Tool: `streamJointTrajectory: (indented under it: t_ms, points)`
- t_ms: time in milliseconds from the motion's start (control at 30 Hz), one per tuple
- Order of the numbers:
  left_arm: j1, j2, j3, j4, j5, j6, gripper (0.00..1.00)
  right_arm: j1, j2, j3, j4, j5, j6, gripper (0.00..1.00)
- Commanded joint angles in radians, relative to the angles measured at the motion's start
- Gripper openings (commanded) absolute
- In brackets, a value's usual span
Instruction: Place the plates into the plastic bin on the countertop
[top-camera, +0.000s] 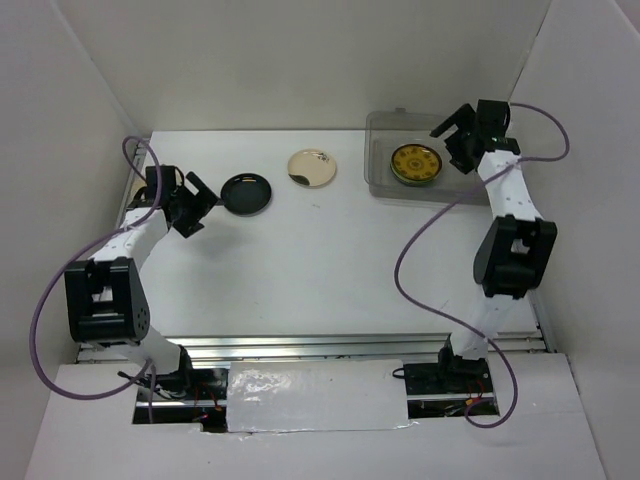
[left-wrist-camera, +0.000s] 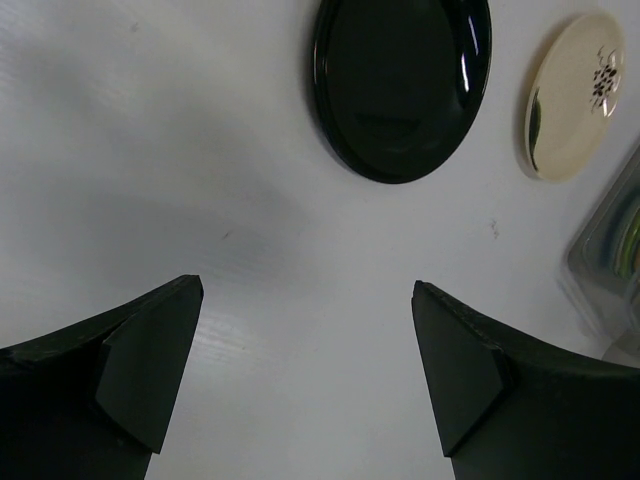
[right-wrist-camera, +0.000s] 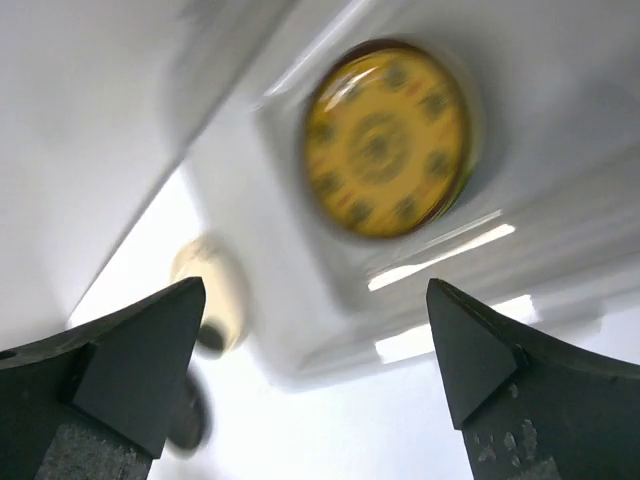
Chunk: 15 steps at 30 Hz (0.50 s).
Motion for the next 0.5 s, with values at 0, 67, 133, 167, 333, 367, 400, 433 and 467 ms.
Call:
streamJointTrajectory:
  t_ms: [0,67,133,167,333,367,400,433,467]
  points:
    - [-0.003,0.069,-0.003,0.186,0.042,-0.079,0.99,0.083,-0.330,-0.097,0.057,-0.007,-0.061,1.00]
    - [-0.009,0.143,-0.004,0.289,0.065,-0.101,0.99,0.121,-0.438,-0.280,0.172,-0.087,-0.086,1.00]
    - [-0.023,0.213,0.031,0.352,0.071,-0.110,0.99,0.157,-0.584,-0.469,0.267,-0.300,-0.104,1.00]
    - [-0.028,0.235,0.046,0.349,0.038,-0.113,0.99,0.187,-0.619,-0.536,0.368,-0.380,-0.101,1.00]
    - [-0.040,0.339,0.133,0.324,-0.036,-0.130,0.94,0.244,-0.788,-0.878,0.658,-0.731,0.063,1.00]
    - [-0.041,0.355,0.150,0.291,-0.047,-0.128,0.94,0.256,-0.804,-0.913,0.715,-0.733,0.098,1.00]
    - [-0.049,0.387,0.169,0.263,-0.065,-0.125,0.93,0.271,-0.840,-0.959,0.728,-0.729,0.104,1.00]
    - [-0.052,0.408,0.208,0.246,-0.078,-0.121,0.88,0.300,-0.859,-0.975,0.731,-0.712,0.106,1.00]
    - [-0.055,0.428,0.225,0.228,-0.085,-0.115,0.85,0.301,-0.873,-0.984,0.714,-0.704,0.098,1.00]
